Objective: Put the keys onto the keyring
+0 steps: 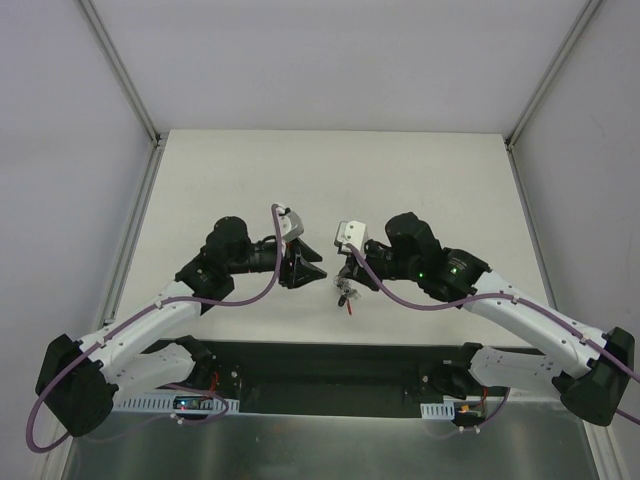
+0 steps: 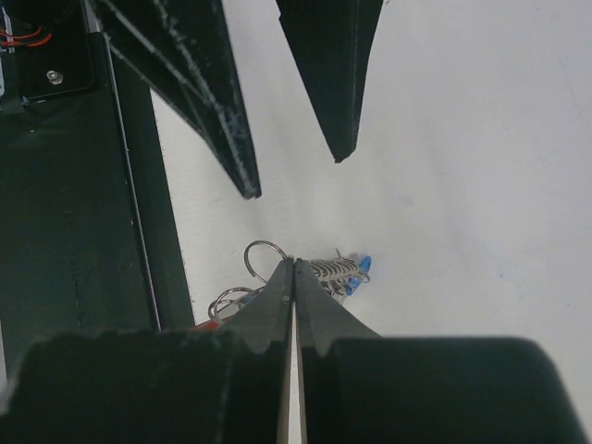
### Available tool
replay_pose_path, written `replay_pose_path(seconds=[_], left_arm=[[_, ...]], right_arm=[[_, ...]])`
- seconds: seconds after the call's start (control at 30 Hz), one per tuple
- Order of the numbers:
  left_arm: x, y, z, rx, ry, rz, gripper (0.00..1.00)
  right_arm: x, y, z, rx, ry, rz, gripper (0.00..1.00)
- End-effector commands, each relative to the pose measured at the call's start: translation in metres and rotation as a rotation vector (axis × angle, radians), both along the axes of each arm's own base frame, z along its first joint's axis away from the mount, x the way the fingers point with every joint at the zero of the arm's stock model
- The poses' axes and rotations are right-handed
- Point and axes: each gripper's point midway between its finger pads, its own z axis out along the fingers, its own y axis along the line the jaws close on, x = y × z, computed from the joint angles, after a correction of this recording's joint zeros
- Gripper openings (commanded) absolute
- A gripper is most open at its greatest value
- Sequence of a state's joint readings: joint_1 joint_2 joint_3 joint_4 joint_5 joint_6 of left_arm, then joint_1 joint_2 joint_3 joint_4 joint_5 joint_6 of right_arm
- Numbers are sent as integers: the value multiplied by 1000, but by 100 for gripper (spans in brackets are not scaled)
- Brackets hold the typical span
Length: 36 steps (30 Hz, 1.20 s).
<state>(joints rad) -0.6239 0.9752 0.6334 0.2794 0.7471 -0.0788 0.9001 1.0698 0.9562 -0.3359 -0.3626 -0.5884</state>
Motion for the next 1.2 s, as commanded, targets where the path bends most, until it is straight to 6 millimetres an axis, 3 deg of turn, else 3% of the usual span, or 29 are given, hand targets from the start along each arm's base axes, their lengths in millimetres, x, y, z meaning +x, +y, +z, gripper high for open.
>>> replay_pose_path(seconds=[0.0,0.3,0.67,0.97,1.17], left_arm=[[13,-12,24,-55,-74,78,45],[2,-27,27,-107,-51,29,42],[6,-40,12,-138,203,141,42],[9,-49,-1,-134,320,172,24],[9,-50,-9,-121,340,177,21]], right_arm=[[5,0,19,48,-51,-25,1],[18,-4,18,34,-51,-111,1],[30,-10,19,26,-42,-212,2],[35,-8,19,30,-20,-247,1],[36,-6,17,26,-11,-254,1]])
